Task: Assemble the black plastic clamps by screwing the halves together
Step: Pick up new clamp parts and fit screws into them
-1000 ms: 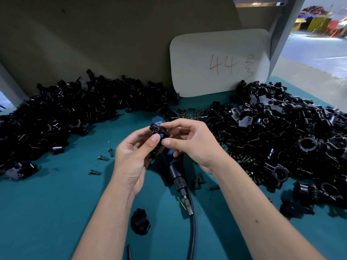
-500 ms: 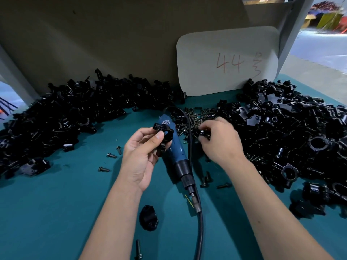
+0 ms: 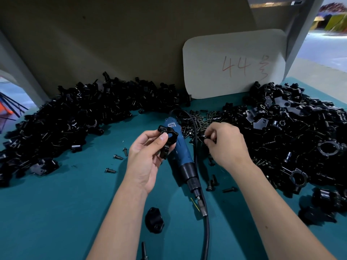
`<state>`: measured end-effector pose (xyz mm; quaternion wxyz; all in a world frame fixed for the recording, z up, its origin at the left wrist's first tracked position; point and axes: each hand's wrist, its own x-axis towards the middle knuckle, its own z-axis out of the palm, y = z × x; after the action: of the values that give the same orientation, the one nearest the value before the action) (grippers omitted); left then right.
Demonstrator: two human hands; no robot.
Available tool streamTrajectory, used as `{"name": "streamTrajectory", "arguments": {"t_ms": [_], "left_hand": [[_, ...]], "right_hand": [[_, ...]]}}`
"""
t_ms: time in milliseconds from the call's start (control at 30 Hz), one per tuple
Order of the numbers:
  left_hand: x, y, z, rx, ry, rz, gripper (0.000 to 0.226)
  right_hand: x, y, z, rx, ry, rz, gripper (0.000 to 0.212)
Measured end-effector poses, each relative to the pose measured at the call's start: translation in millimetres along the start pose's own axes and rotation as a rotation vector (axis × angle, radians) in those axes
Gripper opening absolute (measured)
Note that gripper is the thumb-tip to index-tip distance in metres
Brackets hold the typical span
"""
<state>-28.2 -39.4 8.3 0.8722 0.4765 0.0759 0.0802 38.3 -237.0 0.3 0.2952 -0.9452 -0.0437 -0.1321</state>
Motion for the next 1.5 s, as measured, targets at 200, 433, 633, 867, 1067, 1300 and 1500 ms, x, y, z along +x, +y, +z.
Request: {"name": "streamTrajectory", "arguments": {"t_ms": [200, 433, 633, 867, 1067, 1300, 1500], "left_hand": [[0, 0, -1, 0.008, 0.006, -0.001, 0.015], [0, 0, -1, 0.008, 0.013, -0.011, 0.02], [1, -3, -3, 0.004, 0.007, -0.013, 0.025], [5, -1, -8, 0.001, 0.017, 0.005, 0.02], [6, 1, -12, 0.005, 0.033, 0.021, 0.024], [7, 1, -12, -0.035, 0.037, 0.013, 0.009], [7, 1, -11, -0.056, 0.05, 0.011, 0.006]], "right_hand": [[-4, -8, 15, -0.229, -0.046, -0.079, 0.041], [-2, -8, 13, -0.205, -0.009, -0.041, 0.024], [-3, -7, 12, -0.212, -0.029, -0.034, 0.026], [10, -22, 17, -0.149, 0.034, -0.196, 0.02], [46, -46, 15, -0.333, -0.239, -0.227, 0.038], [42, -51, 13, -0.488, -0.292, -0.211, 0.005], [36, -58, 0, -0.774, -0.471, -0.089, 0.031]]}}
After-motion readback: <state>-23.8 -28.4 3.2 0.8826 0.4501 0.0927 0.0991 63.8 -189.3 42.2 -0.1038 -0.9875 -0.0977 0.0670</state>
